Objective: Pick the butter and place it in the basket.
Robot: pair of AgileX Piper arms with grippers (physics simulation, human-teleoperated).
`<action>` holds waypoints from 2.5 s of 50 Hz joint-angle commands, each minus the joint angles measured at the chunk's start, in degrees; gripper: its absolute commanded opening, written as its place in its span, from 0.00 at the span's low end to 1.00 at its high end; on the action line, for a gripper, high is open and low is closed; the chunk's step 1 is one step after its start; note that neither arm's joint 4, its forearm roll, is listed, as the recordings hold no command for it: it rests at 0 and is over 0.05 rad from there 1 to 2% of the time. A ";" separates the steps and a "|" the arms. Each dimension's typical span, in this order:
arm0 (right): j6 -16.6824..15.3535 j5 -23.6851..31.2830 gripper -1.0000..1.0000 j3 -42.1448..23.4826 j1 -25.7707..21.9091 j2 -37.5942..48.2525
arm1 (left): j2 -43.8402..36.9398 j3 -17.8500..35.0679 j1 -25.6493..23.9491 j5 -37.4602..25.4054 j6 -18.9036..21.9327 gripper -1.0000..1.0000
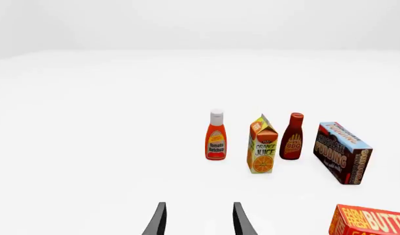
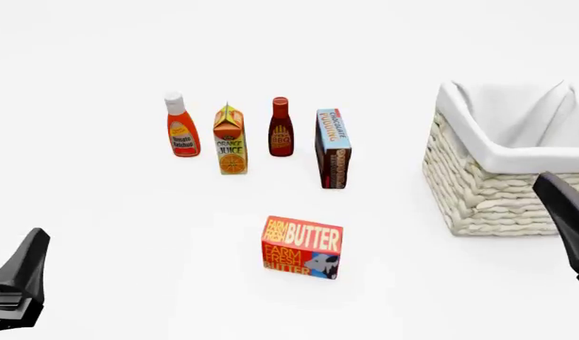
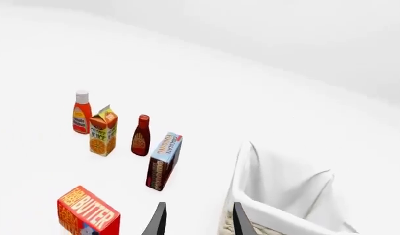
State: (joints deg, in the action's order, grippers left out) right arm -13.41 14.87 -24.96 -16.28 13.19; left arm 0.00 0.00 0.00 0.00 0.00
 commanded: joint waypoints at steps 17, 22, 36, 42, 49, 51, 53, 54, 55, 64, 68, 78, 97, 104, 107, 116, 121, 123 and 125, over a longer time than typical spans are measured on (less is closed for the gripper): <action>-6.25 3.39 1.00 -10.55 -8.69 14.52 | 0.00 0.00 0.00 0.00 0.00 1.00; -6.76 3.66 1.00 -12.52 -10.34 17.45 | 0.00 0.00 0.00 0.00 0.00 1.00; -10.56 5.00 1.00 -17.16 -13.47 23.80 | 0.00 0.00 0.00 0.00 0.00 1.00; -11.93 5.21 1.00 -17.81 -14.99 25.74 | 0.00 0.00 0.00 0.00 0.00 1.00; -13.19 4.92 1.00 -19.67 -16.75 29.77 | 0.00 0.00 0.00 0.00 0.00 1.00; -13.17 5.19 1.00 -20.56 -16.79 30.79 | 0.00 0.00 0.00 0.00 0.00 1.00; -13.14 5.48 1.00 -21.42 -16.87 31.77 | 0.00 0.00 0.00 0.00 0.00 1.00; -13.21 5.51 1.00 -21.62 -16.85 32.12 | 0.00 0.00 0.00 0.00 0.00 1.00; -13.30 5.73 1.00 -21.95 -16.90 32.54 | 0.00 0.00 0.00 0.00 0.00 1.00; -12.92 9.62 1.00 -25.44 -18.37 35.38 | 0.00 0.00 0.00 0.00 0.00 1.00; -13.23 11.25 1.00 -26.90 -18.62 36.26 | 0.00 0.00 0.00 0.00 0.00 1.00; -13.57 16.42 1.00 -30.42 -20.17 38.68 | 0.00 0.00 0.00 0.00 0.00 1.00; -12.72 25.55 1.00 -39.65 -22.21 45.75 | 0.00 0.00 0.00 0.00 0.00 1.00; -13.04 28.41 1.00 -42.90 -22.31 48.90 | 0.00 0.00 0.00 0.00 0.00 1.00; -12.89 30.12 1.00 -44.37 -22.54 50.06 | 0.00 0.00 0.00 0.00 0.00 1.00; -14.74 34.59 1.00 -47.61 -22.36 53.89 | 0.00 0.00 0.00 0.00 0.00 1.00; -16.62 35.82 1.00 -50.42 -20.96 56.13 | 0.00 0.00 0.00 0.00 0.00 1.00; -17.04 36.81 1.00 -51.00 -21.22 56.54 | 0.00 0.00 0.00 0.00 0.00 1.00; -17.49 37.83 1.00 -51.31 -21.60 57.38 | 0.00 0.00 0.00 0.00 0.00 1.00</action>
State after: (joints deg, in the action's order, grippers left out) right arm -28.82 48.66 -72.63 -37.98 66.85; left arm 0.00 0.00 0.00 0.00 0.00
